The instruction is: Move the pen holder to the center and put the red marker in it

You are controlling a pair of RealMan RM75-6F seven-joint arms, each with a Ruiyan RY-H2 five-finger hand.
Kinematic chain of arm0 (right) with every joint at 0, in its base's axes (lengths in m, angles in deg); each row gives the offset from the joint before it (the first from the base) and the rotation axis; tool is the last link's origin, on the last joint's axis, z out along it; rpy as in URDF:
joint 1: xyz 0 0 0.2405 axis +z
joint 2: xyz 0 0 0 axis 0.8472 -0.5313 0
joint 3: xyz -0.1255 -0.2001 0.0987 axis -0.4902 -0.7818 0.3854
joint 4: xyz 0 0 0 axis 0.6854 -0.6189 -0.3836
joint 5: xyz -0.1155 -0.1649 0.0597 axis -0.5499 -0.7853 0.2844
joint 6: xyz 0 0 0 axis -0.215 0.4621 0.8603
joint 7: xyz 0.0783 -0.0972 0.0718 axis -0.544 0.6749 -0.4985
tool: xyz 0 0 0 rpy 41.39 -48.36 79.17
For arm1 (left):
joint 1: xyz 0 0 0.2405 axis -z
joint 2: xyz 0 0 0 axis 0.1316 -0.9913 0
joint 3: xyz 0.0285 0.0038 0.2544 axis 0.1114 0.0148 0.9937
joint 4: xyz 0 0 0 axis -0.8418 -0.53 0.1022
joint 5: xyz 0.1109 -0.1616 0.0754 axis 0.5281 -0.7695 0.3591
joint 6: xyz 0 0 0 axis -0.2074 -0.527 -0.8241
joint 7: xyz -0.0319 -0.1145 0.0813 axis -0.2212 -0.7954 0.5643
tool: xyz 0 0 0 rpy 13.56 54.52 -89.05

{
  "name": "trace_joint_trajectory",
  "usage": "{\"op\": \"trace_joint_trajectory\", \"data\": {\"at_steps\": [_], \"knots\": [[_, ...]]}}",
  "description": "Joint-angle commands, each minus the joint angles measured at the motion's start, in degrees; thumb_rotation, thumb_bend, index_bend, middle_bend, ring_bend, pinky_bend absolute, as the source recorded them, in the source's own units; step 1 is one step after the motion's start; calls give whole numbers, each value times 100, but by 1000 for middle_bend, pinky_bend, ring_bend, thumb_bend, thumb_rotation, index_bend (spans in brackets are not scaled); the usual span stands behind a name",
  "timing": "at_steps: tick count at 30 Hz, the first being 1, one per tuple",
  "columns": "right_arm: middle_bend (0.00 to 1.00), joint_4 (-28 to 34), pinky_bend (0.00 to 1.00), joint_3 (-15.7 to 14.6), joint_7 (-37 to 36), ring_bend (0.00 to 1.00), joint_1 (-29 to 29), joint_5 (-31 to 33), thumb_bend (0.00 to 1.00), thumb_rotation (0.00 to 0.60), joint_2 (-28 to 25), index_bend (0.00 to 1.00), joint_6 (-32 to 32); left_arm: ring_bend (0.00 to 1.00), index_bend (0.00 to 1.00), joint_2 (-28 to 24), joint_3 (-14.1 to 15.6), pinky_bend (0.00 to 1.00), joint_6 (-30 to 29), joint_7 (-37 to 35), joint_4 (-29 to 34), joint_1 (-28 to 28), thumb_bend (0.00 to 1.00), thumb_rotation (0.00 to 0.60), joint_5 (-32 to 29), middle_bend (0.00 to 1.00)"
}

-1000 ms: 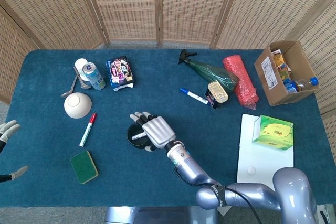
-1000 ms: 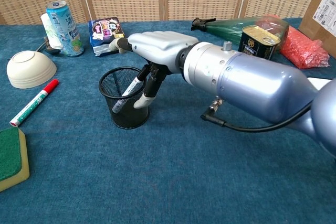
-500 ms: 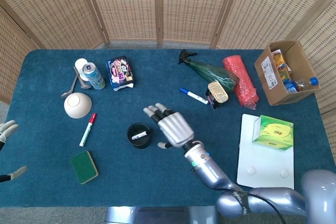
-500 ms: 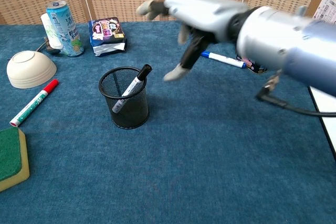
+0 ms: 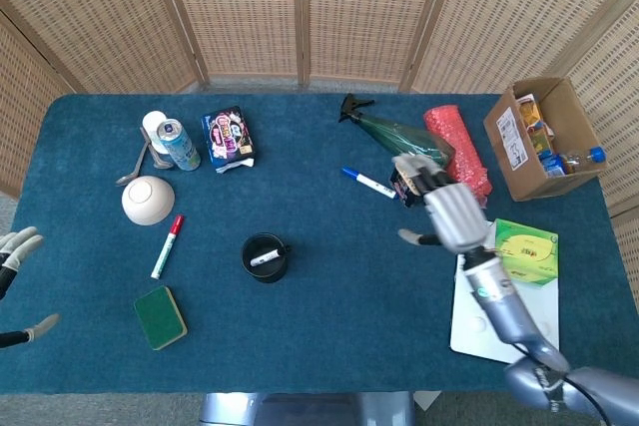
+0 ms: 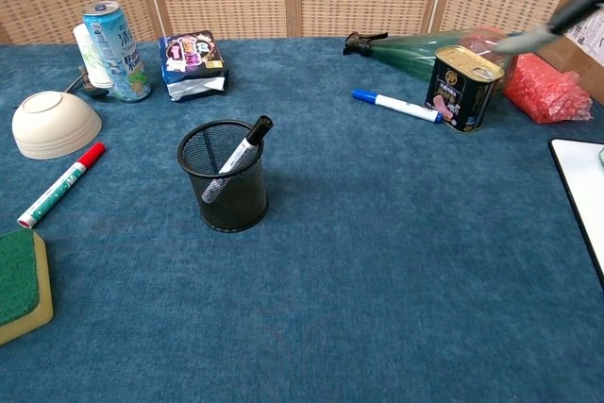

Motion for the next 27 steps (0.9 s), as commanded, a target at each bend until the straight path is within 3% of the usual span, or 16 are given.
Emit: {"op": "trace_joint_trajectory", "data": {"at_steps": [1, 8, 15, 22, 27], "knots": [[90, -627, 348, -261, -817, 110, -583, -149, 0, 600, -326, 5, 463, 0, 59, 131, -89, 53, -191, -104, -192, 9, 175, 600, 86, 0], [100, -1573, 348, -534, -1801, 110, -1285, -269, 0, 600, -379, 17, 1021, 0, 65, 154, -55, 53, -81, -140, -302, 25, 174, 600, 15, 0], [101, -2363, 348, -712, -2241, 102, -1775, -303, 0, 600, -198, 27, 1324, 0, 82, 154, -15, 65, -37, -225, -465, 37, 175, 600, 30, 0], [104, -2278, 348, -686, -2297, 101, -2252, -97, 0, 600, -102, 30, 1628, 0, 229, 357, -167, 212, -360, -484, -1334, 418, 180, 600, 789, 0], [104, -2333, 348, -635, -2439, 101, -2424, -105, 0, 600, -12, 29, 1778, 0, 241, 541, -236, 274, -417, -658, -1998, 806, 180, 600, 1238, 0]]}}
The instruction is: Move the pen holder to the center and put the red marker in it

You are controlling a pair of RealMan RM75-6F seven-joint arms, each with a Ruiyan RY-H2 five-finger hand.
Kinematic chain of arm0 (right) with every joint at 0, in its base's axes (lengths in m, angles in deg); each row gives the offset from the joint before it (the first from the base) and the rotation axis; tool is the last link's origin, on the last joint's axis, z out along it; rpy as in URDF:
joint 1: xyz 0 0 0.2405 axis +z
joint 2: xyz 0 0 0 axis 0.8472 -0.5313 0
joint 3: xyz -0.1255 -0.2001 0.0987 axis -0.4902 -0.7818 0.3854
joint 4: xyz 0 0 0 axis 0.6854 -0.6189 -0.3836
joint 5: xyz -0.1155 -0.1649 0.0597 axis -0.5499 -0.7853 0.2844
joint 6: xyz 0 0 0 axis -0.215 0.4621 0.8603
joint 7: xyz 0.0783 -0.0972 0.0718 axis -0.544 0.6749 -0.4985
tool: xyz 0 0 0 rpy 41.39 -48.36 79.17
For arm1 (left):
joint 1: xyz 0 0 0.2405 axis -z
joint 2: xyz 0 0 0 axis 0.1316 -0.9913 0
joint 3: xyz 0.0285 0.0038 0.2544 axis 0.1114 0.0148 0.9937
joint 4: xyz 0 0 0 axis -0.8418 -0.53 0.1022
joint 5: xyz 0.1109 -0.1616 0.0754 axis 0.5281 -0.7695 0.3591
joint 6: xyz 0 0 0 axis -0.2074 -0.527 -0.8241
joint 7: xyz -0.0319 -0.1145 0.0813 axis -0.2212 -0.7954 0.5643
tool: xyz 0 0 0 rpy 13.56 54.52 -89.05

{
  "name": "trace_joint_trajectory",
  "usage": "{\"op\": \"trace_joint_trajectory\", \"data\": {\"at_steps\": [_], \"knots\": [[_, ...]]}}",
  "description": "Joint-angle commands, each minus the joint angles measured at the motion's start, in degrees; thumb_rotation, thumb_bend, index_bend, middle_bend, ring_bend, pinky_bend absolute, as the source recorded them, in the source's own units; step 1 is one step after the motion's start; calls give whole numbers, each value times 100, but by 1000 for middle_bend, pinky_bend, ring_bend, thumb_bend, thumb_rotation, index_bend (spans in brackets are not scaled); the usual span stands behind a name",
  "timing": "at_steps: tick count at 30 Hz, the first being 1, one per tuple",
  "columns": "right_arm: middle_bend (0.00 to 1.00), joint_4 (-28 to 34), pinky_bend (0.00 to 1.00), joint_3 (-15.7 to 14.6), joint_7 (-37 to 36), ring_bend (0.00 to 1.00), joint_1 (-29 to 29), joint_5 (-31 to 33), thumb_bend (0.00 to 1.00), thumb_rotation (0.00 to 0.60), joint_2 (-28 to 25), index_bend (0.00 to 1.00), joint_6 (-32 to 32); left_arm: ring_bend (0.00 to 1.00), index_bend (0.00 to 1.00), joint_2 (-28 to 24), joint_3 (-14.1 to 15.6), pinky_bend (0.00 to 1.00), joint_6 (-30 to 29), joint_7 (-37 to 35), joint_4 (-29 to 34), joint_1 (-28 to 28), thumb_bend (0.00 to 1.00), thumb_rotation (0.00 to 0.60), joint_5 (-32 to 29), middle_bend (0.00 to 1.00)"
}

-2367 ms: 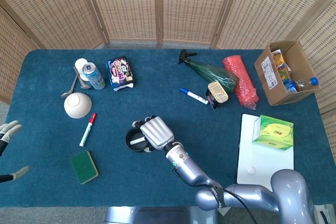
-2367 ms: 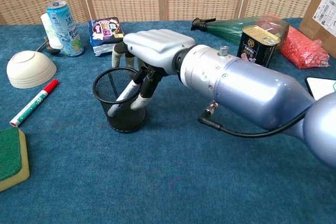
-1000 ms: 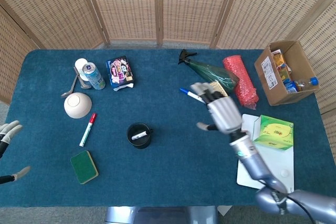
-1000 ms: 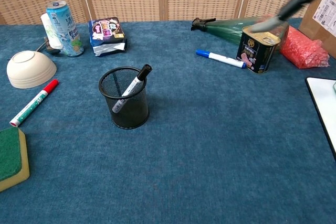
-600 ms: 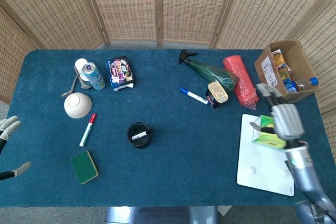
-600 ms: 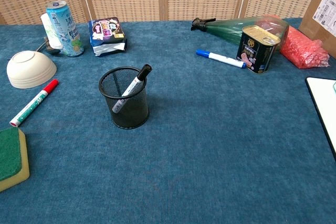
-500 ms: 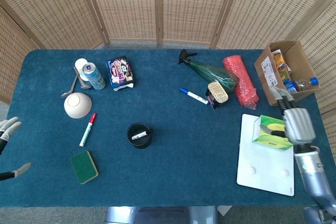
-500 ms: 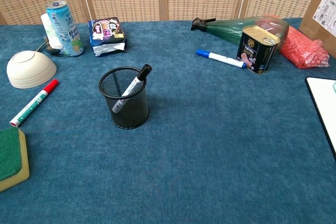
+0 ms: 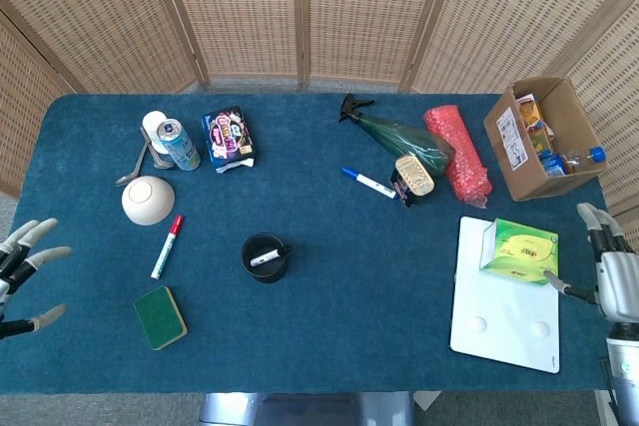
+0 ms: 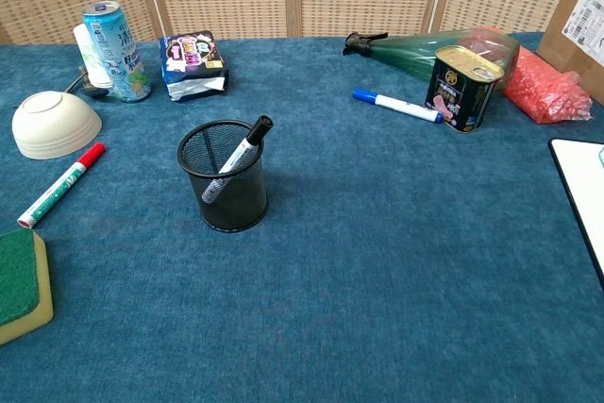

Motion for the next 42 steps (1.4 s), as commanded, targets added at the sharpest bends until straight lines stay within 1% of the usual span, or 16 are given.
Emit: {"op": "trace_joint_trajectory", "data": {"at_steps": [1, 2, 5, 7, 9, 11, 13, 15, 17, 20, 23, 25, 28, 34, 40, 42], "knots": [[104, -53, 348, 36, -57, 101, -53, -29, 0, 600, 42, 29, 43, 0, 232, 194, -85, 286, -41, -229, -515, 401, 180, 600, 372, 0], [105, -57, 348, 51, -76, 101, -57, -38, 0, 600, 43, 30, 50, 0, 226, 222, -92, 287, -19, -253, -590, 461, 180, 600, 403, 0], [104, -62, 348, 82, -98, 101, -75, -81, 0, 600, 41, 29, 56, 3, 209, 434, -158, 296, 35, -123, -1076, 707, 180, 600, 557, 0], [104, -54, 348, 97, -107, 101, -84, -102, 0, 600, 43, 29, 47, 17, 207, 649, -206, 295, 28, 68, -1560, 897, 180, 600, 729, 0], [104, -51, 348, 122, -113, 101, -96, -112, 0, 600, 45, 29, 34, 37, 207, 940, -234, 300, 21, 313, -2258, 1156, 180, 600, 973, 0], [104, -40, 349, 147, -136, 101, -106, -115, 0, 600, 42, 29, 26, 56, 208, 1174, -197, 368, 2, 368, -2821, 1366, 179, 600, 1168, 0], [104, -26, 349, 173, -162, 101, -120, -118, 0, 600, 35, 29, 27, 59, 208, 1430, -142, 387, -43, 409, -3413, 1579, 179, 600, 1360, 0], [104, -2, 348, 207, -181, 101, -132, -114, 0, 600, 28, 29, 21, 57, 209, 1707, -28, 377, -36, 379, -4028, 1777, 180, 600, 1511, 0], [104, 9, 348, 231, -212, 101, -143, -104, 0, 600, 22, 29, 0, 45, 223, 1902, 76, 354, 10, 373, -4443, 1923, 180, 600, 1600, 0], [104, 20, 348, 260, -273, 101, -158, -89, 0, 600, 8, 29, -48, 13, 260, 2162, 220, 253, 113, 447, -4935, 2146, 180, 600, 1696, 0], [103, 44, 348, 292, -349, 101, -172, -96, 0, 600, -12, 28, -62, 7, 325, 2388, 330, 168, 248, 535, -5239, 2345, 179, 600, 1719, 0], [103, 63, 348, 316, -397, 101, -186, -100, 0, 600, -28, 27, -56, 7, 343, 2533, 406, 143, 370, 612, -5386, 2460, 179, 600, 1729, 0], [102, 73, 348, 337, -445, 101, -208, -115, 0, 600, -43, 26, -49, 8, 351, 2747, 536, 144, 564, 732, -5586, 2608, 180, 600, 1735, 0], [101, 84, 348, 387, -588, 103, -235, -102, 0, 600, -69, 24, -103, 12, 361, 3095, 783, 166, 840, 861, -5737, 2775, 194, 600, 1697, 0], [101, 73, 348, 426, -713, 104, -261, -108, 0, 600, -85, 24, -132, 12, 364, 3249, 1103, 169, 1027, 1101, -5911, 2835, 200, 600, 1744, 0], [101, 83, 348, 436, -753, 105, -266, -122, 0, 600, -92, 24, -131, 14, 365, 3300, 1156, 171, 1068, 1155, -5942, 2830, 200, 600, 1711, 0]]}}
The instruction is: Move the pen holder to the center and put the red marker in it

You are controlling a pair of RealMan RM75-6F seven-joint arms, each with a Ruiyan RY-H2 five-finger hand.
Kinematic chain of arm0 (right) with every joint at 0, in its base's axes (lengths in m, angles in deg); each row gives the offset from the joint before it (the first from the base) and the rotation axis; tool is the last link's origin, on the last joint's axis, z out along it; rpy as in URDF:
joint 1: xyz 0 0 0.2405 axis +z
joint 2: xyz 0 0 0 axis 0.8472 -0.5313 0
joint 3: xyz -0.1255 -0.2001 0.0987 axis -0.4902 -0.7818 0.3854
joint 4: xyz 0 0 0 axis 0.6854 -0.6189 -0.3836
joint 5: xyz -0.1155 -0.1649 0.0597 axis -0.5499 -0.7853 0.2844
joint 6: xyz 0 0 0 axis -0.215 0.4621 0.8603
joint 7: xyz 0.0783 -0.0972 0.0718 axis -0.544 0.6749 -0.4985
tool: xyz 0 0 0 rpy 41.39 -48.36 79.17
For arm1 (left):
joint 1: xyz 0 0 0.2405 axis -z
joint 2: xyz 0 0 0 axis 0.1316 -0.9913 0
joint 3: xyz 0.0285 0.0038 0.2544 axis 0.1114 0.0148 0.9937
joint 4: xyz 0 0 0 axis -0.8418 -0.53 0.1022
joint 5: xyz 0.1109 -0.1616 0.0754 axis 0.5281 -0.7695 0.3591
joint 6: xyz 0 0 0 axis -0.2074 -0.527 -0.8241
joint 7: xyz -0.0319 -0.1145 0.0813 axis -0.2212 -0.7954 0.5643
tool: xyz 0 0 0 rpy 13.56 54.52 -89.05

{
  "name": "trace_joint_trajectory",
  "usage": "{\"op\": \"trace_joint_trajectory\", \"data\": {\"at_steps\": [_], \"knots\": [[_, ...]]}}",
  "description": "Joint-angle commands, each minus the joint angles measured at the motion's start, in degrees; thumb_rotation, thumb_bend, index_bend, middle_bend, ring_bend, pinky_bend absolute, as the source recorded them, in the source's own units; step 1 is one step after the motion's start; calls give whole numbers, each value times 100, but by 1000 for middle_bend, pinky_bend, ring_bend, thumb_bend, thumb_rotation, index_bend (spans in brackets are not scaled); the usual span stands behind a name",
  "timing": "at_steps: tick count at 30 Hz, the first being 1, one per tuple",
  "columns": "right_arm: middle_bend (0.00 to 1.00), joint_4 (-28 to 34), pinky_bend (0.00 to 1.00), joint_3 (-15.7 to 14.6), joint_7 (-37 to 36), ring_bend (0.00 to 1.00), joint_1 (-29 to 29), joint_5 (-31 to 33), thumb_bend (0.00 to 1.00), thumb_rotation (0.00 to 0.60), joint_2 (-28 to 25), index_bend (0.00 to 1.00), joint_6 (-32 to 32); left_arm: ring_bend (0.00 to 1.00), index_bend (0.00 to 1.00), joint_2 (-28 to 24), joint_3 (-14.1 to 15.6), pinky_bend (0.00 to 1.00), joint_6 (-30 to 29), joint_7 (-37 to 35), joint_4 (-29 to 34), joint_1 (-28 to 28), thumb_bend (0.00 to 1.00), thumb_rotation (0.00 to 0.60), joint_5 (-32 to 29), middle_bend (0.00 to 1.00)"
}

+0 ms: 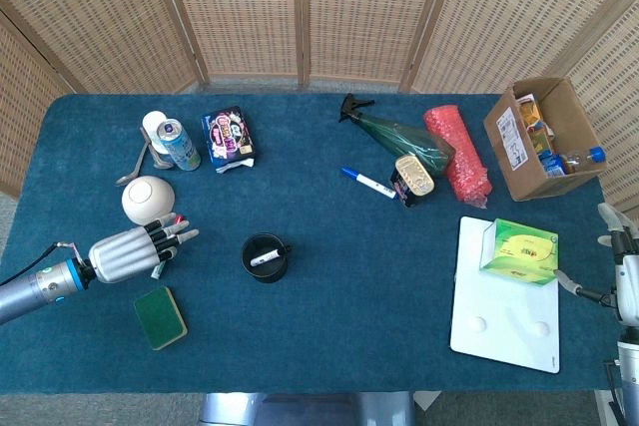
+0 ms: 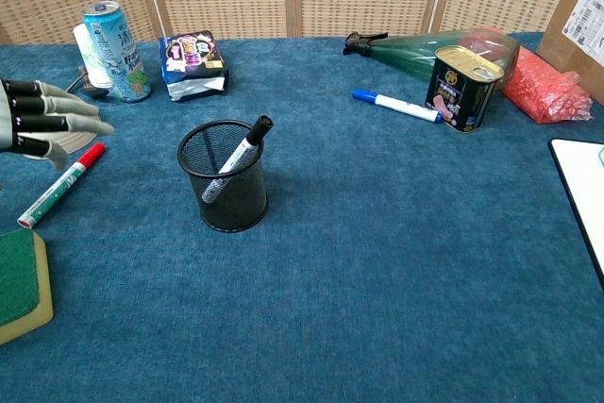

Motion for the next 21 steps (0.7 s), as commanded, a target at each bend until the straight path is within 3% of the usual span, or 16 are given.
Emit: {"op": "trace_joint_trajectory", "data": {"at_steps": [1, 21], "knots": [[101, 15, 348, 15, -53, 105, -10, -18, 0, 600, -11, 24, -1, 15, 365, 95, 90, 172, 86, 79, -58, 1, 199, 600, -50, 0], [101, 25, 348, 95, -201, 111, -62, -47, 0, 600, -38, 24, -46, 20, 380, 470, 635, 188, 284, 594, -385, 123, 200, 600, -130, 0]]}}
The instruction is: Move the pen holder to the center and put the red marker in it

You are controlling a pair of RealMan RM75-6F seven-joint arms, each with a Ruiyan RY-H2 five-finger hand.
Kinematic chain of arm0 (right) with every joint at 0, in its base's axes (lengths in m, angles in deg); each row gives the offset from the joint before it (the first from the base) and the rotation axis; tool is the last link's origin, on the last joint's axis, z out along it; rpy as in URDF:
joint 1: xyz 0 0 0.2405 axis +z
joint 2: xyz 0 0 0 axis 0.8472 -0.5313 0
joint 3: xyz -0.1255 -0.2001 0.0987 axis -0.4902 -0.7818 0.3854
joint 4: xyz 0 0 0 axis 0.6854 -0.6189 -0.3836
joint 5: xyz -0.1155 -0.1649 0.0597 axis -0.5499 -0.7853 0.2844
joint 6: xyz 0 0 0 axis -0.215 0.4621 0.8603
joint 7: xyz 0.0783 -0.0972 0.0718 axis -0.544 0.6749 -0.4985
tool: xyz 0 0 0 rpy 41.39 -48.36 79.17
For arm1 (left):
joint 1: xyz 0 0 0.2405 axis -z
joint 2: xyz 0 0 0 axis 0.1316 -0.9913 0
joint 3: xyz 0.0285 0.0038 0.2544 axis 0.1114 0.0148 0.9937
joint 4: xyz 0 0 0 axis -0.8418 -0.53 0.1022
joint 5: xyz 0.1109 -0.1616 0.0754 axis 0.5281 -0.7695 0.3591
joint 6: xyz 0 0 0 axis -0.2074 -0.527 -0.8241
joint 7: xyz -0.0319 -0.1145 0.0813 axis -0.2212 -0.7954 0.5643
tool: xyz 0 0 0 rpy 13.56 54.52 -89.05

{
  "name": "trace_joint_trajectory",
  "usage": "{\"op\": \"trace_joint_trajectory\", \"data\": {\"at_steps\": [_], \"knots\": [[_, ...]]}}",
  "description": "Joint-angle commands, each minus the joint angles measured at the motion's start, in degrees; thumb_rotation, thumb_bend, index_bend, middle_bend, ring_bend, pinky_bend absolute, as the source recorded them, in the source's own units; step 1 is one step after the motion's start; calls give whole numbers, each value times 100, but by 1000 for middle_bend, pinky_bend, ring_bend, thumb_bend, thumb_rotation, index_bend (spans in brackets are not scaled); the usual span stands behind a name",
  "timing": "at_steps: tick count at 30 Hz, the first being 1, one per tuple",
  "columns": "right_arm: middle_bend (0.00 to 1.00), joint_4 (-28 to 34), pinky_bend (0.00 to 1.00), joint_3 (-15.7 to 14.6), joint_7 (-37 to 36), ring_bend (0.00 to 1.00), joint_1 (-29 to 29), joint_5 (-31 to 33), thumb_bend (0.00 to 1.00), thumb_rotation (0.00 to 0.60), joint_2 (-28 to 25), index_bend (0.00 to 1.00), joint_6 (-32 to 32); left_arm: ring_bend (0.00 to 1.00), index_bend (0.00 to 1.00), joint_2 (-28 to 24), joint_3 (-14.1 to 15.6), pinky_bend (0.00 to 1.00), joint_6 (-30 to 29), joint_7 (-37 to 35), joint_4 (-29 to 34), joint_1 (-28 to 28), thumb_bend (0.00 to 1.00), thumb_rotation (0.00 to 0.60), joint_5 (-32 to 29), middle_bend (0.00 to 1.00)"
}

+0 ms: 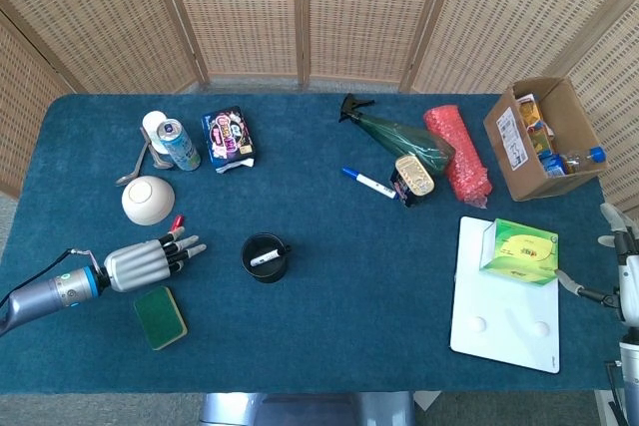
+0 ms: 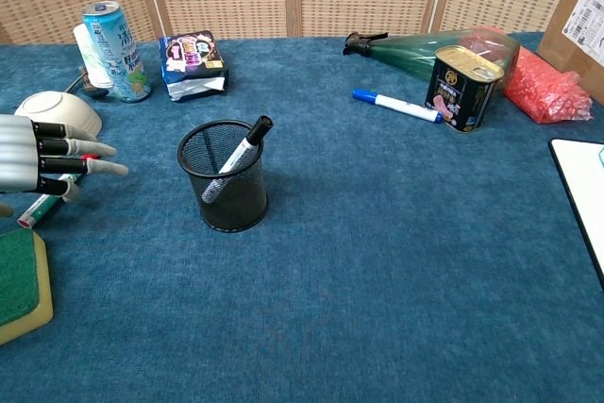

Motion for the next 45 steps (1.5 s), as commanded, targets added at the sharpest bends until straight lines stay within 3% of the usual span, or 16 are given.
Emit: {"op": "trace_joint_trajectory", "data": {"at_steps": [1, 6, 13, 20, 29, 42, 45], "knots": [[101, -5, 348, 11, -15, 111, -5, 1, 0, 600, -1, 24, 0, 19, 380, 47, 57, 188, 13, 68, -42, 18, 200, 600, -7, 0], [101, 2, 348, 25, -66, 111, -21, -17, 0, 600, -12, 24, 13, 20, 407, 154, 132, 193, -6, 243, -100, 27, 222, 600, -38, 9], [101, -3, 348, 41, -121, 111, -38, -37, 0, 600, -20, 24, 21, 32, 606, 275, 233, 219, -78, 345, -154, 28, 365, 600, -84, 41], [101, 19, 348, 36, -149, 111, -40, -72, 0, 600, -34, 24, 3, 37, 658, 343, 264, 240, -167, 331, -188, 40, 461, 600, -177, 51], [101, 37, 348, 41, -214, 111, -43, -88, 0, 600, -44, 24, -29, 45, 708, 335, 315, 264, -309, 299, -225, 7, 468, 600, -294, 62], [101, 77, 348, 9, -103, 112, -22, -164, 0, 600, -19, 24, -59, 53, 703, 15, -527, 284, -1599, -214, 170, 27, 469, 600, -1161, 64], [101, 89, 348, 8, -79, 112, -20, -167, 0, 600, -17, 24, -65, 53, 701, -88, -609, 287, -1720, -251, 301, 61, 469, 600, -1241, 65]]}}
